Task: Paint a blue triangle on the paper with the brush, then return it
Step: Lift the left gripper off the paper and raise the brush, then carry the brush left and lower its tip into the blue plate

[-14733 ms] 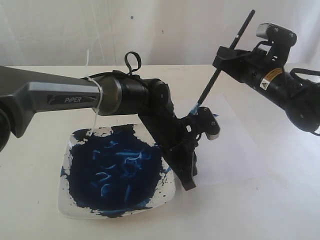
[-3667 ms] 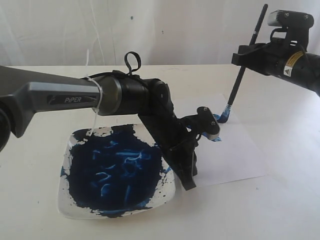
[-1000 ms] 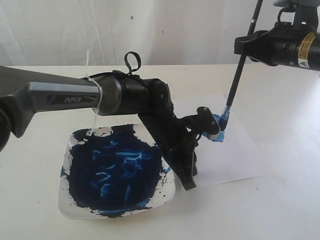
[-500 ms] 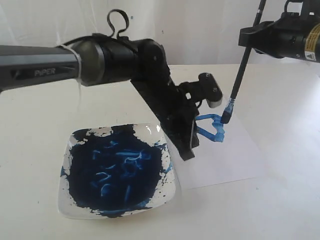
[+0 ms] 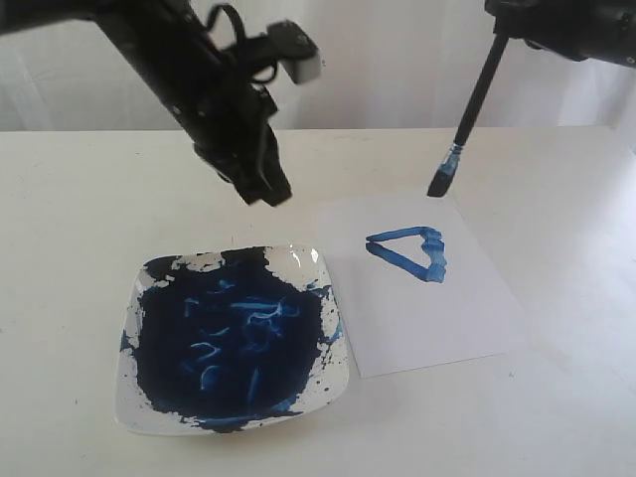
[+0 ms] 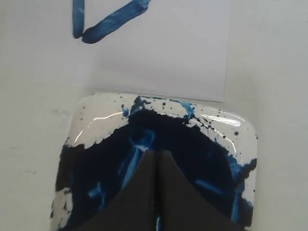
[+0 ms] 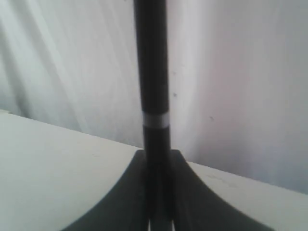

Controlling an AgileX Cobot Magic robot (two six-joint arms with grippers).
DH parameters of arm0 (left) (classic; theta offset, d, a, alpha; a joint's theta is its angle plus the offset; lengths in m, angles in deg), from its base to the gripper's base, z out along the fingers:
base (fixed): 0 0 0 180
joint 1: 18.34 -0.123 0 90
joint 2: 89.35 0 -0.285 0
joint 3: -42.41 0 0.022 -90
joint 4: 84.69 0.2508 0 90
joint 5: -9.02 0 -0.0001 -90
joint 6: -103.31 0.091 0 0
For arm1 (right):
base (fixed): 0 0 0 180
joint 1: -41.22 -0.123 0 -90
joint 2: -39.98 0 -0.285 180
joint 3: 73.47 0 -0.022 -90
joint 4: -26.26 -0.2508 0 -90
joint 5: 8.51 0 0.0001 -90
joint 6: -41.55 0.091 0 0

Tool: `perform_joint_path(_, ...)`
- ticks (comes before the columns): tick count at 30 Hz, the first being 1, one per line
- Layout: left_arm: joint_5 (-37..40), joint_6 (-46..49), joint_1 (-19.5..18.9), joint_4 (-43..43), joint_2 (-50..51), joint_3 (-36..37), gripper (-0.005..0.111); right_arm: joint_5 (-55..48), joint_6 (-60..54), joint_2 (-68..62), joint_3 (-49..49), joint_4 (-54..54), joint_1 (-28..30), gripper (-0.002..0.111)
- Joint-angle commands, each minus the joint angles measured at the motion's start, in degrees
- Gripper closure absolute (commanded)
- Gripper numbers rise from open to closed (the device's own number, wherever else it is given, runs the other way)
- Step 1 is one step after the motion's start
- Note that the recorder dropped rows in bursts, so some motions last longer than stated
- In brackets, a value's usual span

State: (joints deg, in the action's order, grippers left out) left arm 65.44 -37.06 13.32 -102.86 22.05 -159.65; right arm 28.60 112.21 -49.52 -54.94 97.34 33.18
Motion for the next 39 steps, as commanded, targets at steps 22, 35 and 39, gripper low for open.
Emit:
perform_joint_path(22, 1.13, -3.86, -11.70, 4.69, -56.25, 34.43, 0.107, 6.64, 18.42, 1.33, 0.03, -0.07, -9.85, 0.108)
perform_joint_path(35, -19.30, -4.11, -11.59, 4.79, -68.65, 60.57, 0.107, -0.85, 27.48, -8.51, 0.03, -6.31, -19.93, 0.108)
perform_joint_path(39, -27.32, -4.11, -11.59, -0.62, -68.82, 66.11, 0.107, -0.85, 27.48, -10.82, 0.03, -7.07, -19.93, 0.108)
